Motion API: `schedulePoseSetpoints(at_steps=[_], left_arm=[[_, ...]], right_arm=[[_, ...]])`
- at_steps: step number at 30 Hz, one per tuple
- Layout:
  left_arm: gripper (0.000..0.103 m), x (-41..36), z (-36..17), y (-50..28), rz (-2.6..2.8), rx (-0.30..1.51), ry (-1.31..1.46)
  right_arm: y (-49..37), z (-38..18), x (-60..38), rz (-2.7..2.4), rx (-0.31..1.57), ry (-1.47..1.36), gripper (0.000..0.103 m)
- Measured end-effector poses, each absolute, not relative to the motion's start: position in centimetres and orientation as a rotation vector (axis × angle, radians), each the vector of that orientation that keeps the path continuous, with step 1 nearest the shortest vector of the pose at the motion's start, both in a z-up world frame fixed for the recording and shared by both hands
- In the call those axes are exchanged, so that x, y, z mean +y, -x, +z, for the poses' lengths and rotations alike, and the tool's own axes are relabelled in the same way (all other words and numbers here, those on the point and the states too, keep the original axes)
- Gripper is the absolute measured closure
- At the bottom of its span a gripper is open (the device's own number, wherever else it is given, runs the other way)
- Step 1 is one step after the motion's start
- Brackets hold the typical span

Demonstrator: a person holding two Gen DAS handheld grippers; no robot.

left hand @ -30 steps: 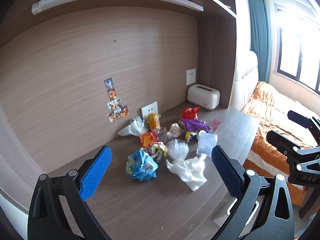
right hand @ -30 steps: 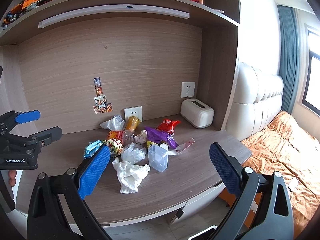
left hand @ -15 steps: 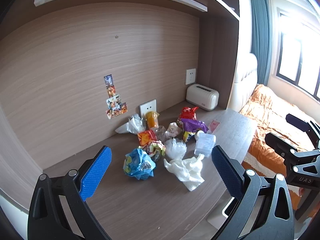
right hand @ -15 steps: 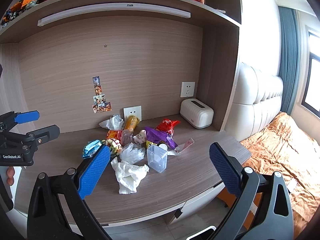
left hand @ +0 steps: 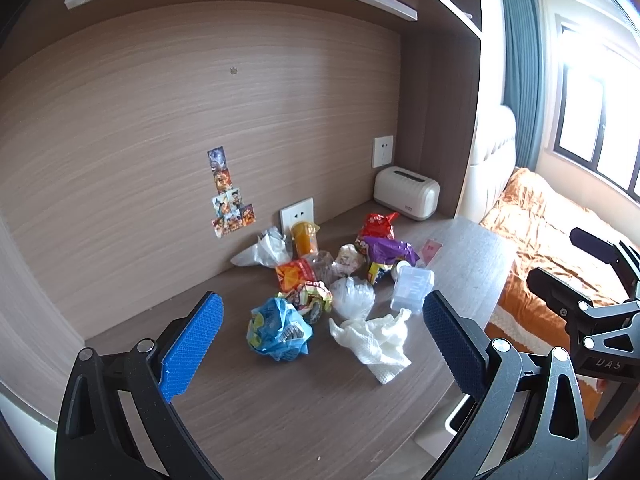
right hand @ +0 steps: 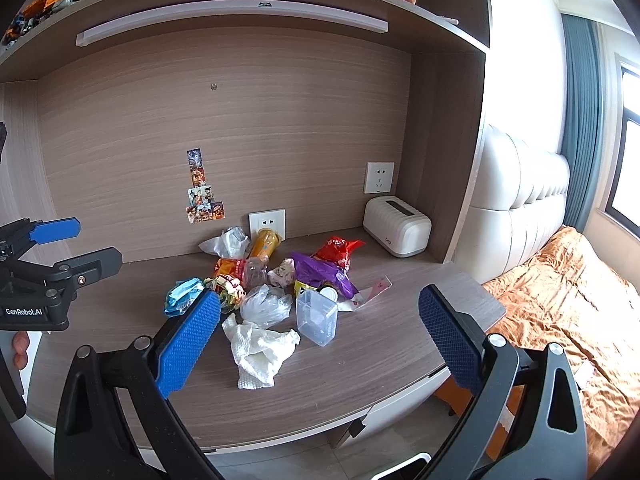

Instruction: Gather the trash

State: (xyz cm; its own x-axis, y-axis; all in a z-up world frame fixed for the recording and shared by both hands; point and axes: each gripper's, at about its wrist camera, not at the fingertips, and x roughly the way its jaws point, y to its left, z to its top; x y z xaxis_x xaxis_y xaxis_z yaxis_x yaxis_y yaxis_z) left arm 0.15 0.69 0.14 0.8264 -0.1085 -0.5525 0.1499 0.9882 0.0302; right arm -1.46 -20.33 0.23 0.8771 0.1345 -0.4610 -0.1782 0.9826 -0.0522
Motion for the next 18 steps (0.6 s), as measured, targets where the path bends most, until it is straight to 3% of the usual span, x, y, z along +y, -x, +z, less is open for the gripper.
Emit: schedulePoseSetpoints(at_steps=[18], left_arm=[[0.005, 0.77, -0.11, -0.68, -0.136, 0.59, -0.072]], right_arm=[[0.78, -0.12, -20.11, 0.17, 0.479, 0.089, 0.004]])
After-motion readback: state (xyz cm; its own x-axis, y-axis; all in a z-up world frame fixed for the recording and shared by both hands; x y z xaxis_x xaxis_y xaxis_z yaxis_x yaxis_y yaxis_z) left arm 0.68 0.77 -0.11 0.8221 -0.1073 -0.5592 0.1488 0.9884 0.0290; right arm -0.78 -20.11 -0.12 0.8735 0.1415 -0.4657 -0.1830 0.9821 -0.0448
